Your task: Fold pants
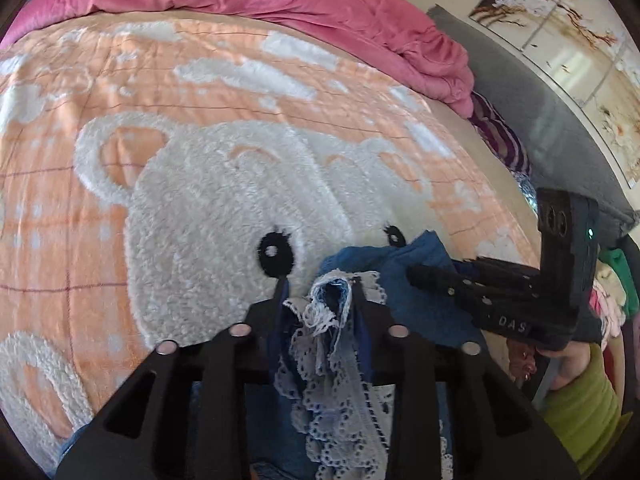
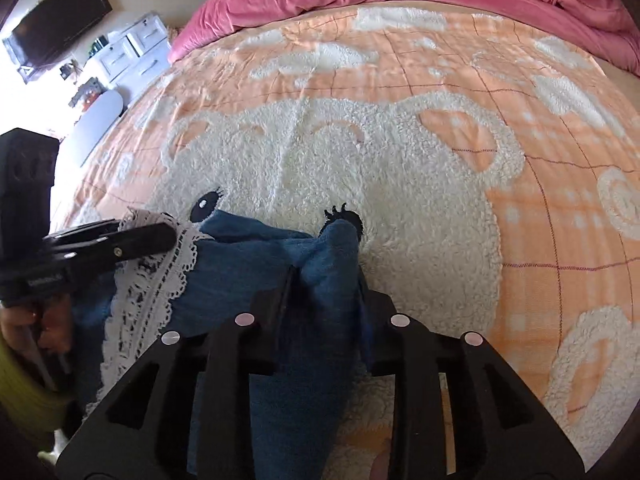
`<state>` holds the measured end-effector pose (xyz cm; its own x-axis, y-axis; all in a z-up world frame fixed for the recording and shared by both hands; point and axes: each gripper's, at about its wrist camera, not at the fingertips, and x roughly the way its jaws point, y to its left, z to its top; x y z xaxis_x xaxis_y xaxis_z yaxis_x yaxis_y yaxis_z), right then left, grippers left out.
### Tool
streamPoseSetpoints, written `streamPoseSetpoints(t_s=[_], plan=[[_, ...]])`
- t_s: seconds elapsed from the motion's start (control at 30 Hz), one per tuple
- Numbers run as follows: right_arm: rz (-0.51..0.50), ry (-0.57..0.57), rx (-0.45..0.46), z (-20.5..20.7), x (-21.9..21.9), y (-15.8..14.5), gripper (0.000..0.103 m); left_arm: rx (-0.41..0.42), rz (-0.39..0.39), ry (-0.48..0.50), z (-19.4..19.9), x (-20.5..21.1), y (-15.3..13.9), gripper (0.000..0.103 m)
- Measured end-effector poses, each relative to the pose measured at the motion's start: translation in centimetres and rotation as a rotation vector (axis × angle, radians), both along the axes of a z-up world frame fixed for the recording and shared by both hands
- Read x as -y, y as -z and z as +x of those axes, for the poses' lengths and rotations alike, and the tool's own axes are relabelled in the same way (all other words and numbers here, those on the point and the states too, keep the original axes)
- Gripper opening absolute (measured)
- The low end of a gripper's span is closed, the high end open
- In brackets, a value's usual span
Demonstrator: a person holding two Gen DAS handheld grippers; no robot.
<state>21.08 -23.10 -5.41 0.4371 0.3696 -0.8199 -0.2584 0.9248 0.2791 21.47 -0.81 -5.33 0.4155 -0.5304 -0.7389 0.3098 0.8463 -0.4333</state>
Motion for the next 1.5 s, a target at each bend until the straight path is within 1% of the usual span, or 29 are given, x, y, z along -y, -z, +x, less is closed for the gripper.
streamPoseSetpoints(t_s=[0.03,0.1,0.2,0.27,0.37,0.4,0.5,0.57,0.63,0.7,0.8,0.93,1.0,1.03,1.13,1.2,1.27,1.33,1.37,1.4,1.43,1.47,1.5], plan=[[0.007,0.009,0.007,-0.2,0.2,-0.2,0.024,-0.004,0.001,-0.016,-0.1,-0.5,0.0,0.038],[0.001,0.040,0.026,-1.4,1.2,-0.9,0.042,-0.002,-0.001,-0.030,-0.5,-1.2,-0.4,0.039],[0.015,0.057,0.082,-4.1,2.4,-2.7,0.045,0.045,0.026,-0.052,-2.1,-2.3,-1.9,0.039],[0.032,0.054,0.101,-6.0,2.9,-3.6,0.047,0.056,0.017,-0.067,-3.7,-3.3,-2.6,0.039],[0.044,0.047,0.101,-9.1,3.1,-3.9,0.050,0.043,-0.021,-0.082,-6.1,-4.3,-3.0,0.039],[0.057,0.045,0.097,-10.2,3.2,-3.8,0.050,0.037,-0.031,-0.077,-7.2,-4.5,-3.1,0.039],[0.069,0.031,0.088,-12.4,2.8,-3.6,0.050,0.029,-0.026,-0.060,-10.2,-4.8,-3.1,0.039],[0.060,0.025,0.089,-13.7,2.5,-3.5,0.053,-0.004,-0.059,-0.046,-12.0,-4.7,-2.9,0.039],[0.054,0.022,0.086,-14.8,2.2,-3.3,0.054,-0.016,-0.060,-0.021,-13.5,-4.3,-2.6,0.039],[0.053,0.019,0.085,-15.6,2.0,-3.1,0.055,-0.026,-0.041,0.002,-14.8,-3.8,-2.2,0.039],[0.039,0.012,0.090,-16.4,1.6,-2.9,0.057,-0.082,-0.070,0.030,-16.2,-3.1,-1.4,0.039],[0.038,0.007,0.091,-16.8,1.5,-2.8,0.059,-0.085,-0.061,0.033,-16.9,-2.4,-1.4,0.039],[0.027,0.006,0.092,-16.9,1.3,-2.7,0.060,-0.085,-0.057,0.033,-17.1,-2.0,-1.3,0.045],[0.020,0.007,0.089,-16.8,1.2,-2.7,0.060,-0.086,-0.053,0.028,-17.2,-1.8,-1.2,0.053],[0.000,0.014,0.077,-16.8,1.1,-2.2,0.061,-0.110,-0.041,0.016,-17.2,-1.1,-0.6,0.055],[0.000,0.014,0.077,-16.9,1.1,-2.2,0.062,-0.114,-0.002,0.008,-17.1,-0.3,-0.3,0.058],[-0.003,0.013,0.083,-17.0,1.1,-2.2,0.064,-0.122,0.009,-0.007,-17.1,0.1,0.2,0.058],[0.000,0.011,0.082,-17.1,1.1,-2.1,0.064,-0.124,0.013,-0.024,-17.1,0.3,0.5,0.053],[-0.001,0.012,0.081,-17.1,1.2,-2.1,0.065,-0.119,0.019,-0.031,-17.2,0.5,0.5,0.037],[-0.002,0.013,0.080,-17.1,1.2,-2.0,0.064,-0.115,0.025,-0.027,-17.2,0.7,0.5,0.032],[-0.001,0.013,0.078,-17.1,1.2,-2.0,0.064,-0.105,0.019,-0.011,-17.3,0.9,0.4,0.015],[-0.002,0.015,0.077,-17.1,1.2,-2.0,0.064,-0.102,0.023,-0.006,-17.4,0.9,0.3,0.010],[0.000,0.014,0.082,-17.2,1.2,-2.1,0.064,-0.095,0.031,-0.002,-17.6,0.9,0.0,0.010]])
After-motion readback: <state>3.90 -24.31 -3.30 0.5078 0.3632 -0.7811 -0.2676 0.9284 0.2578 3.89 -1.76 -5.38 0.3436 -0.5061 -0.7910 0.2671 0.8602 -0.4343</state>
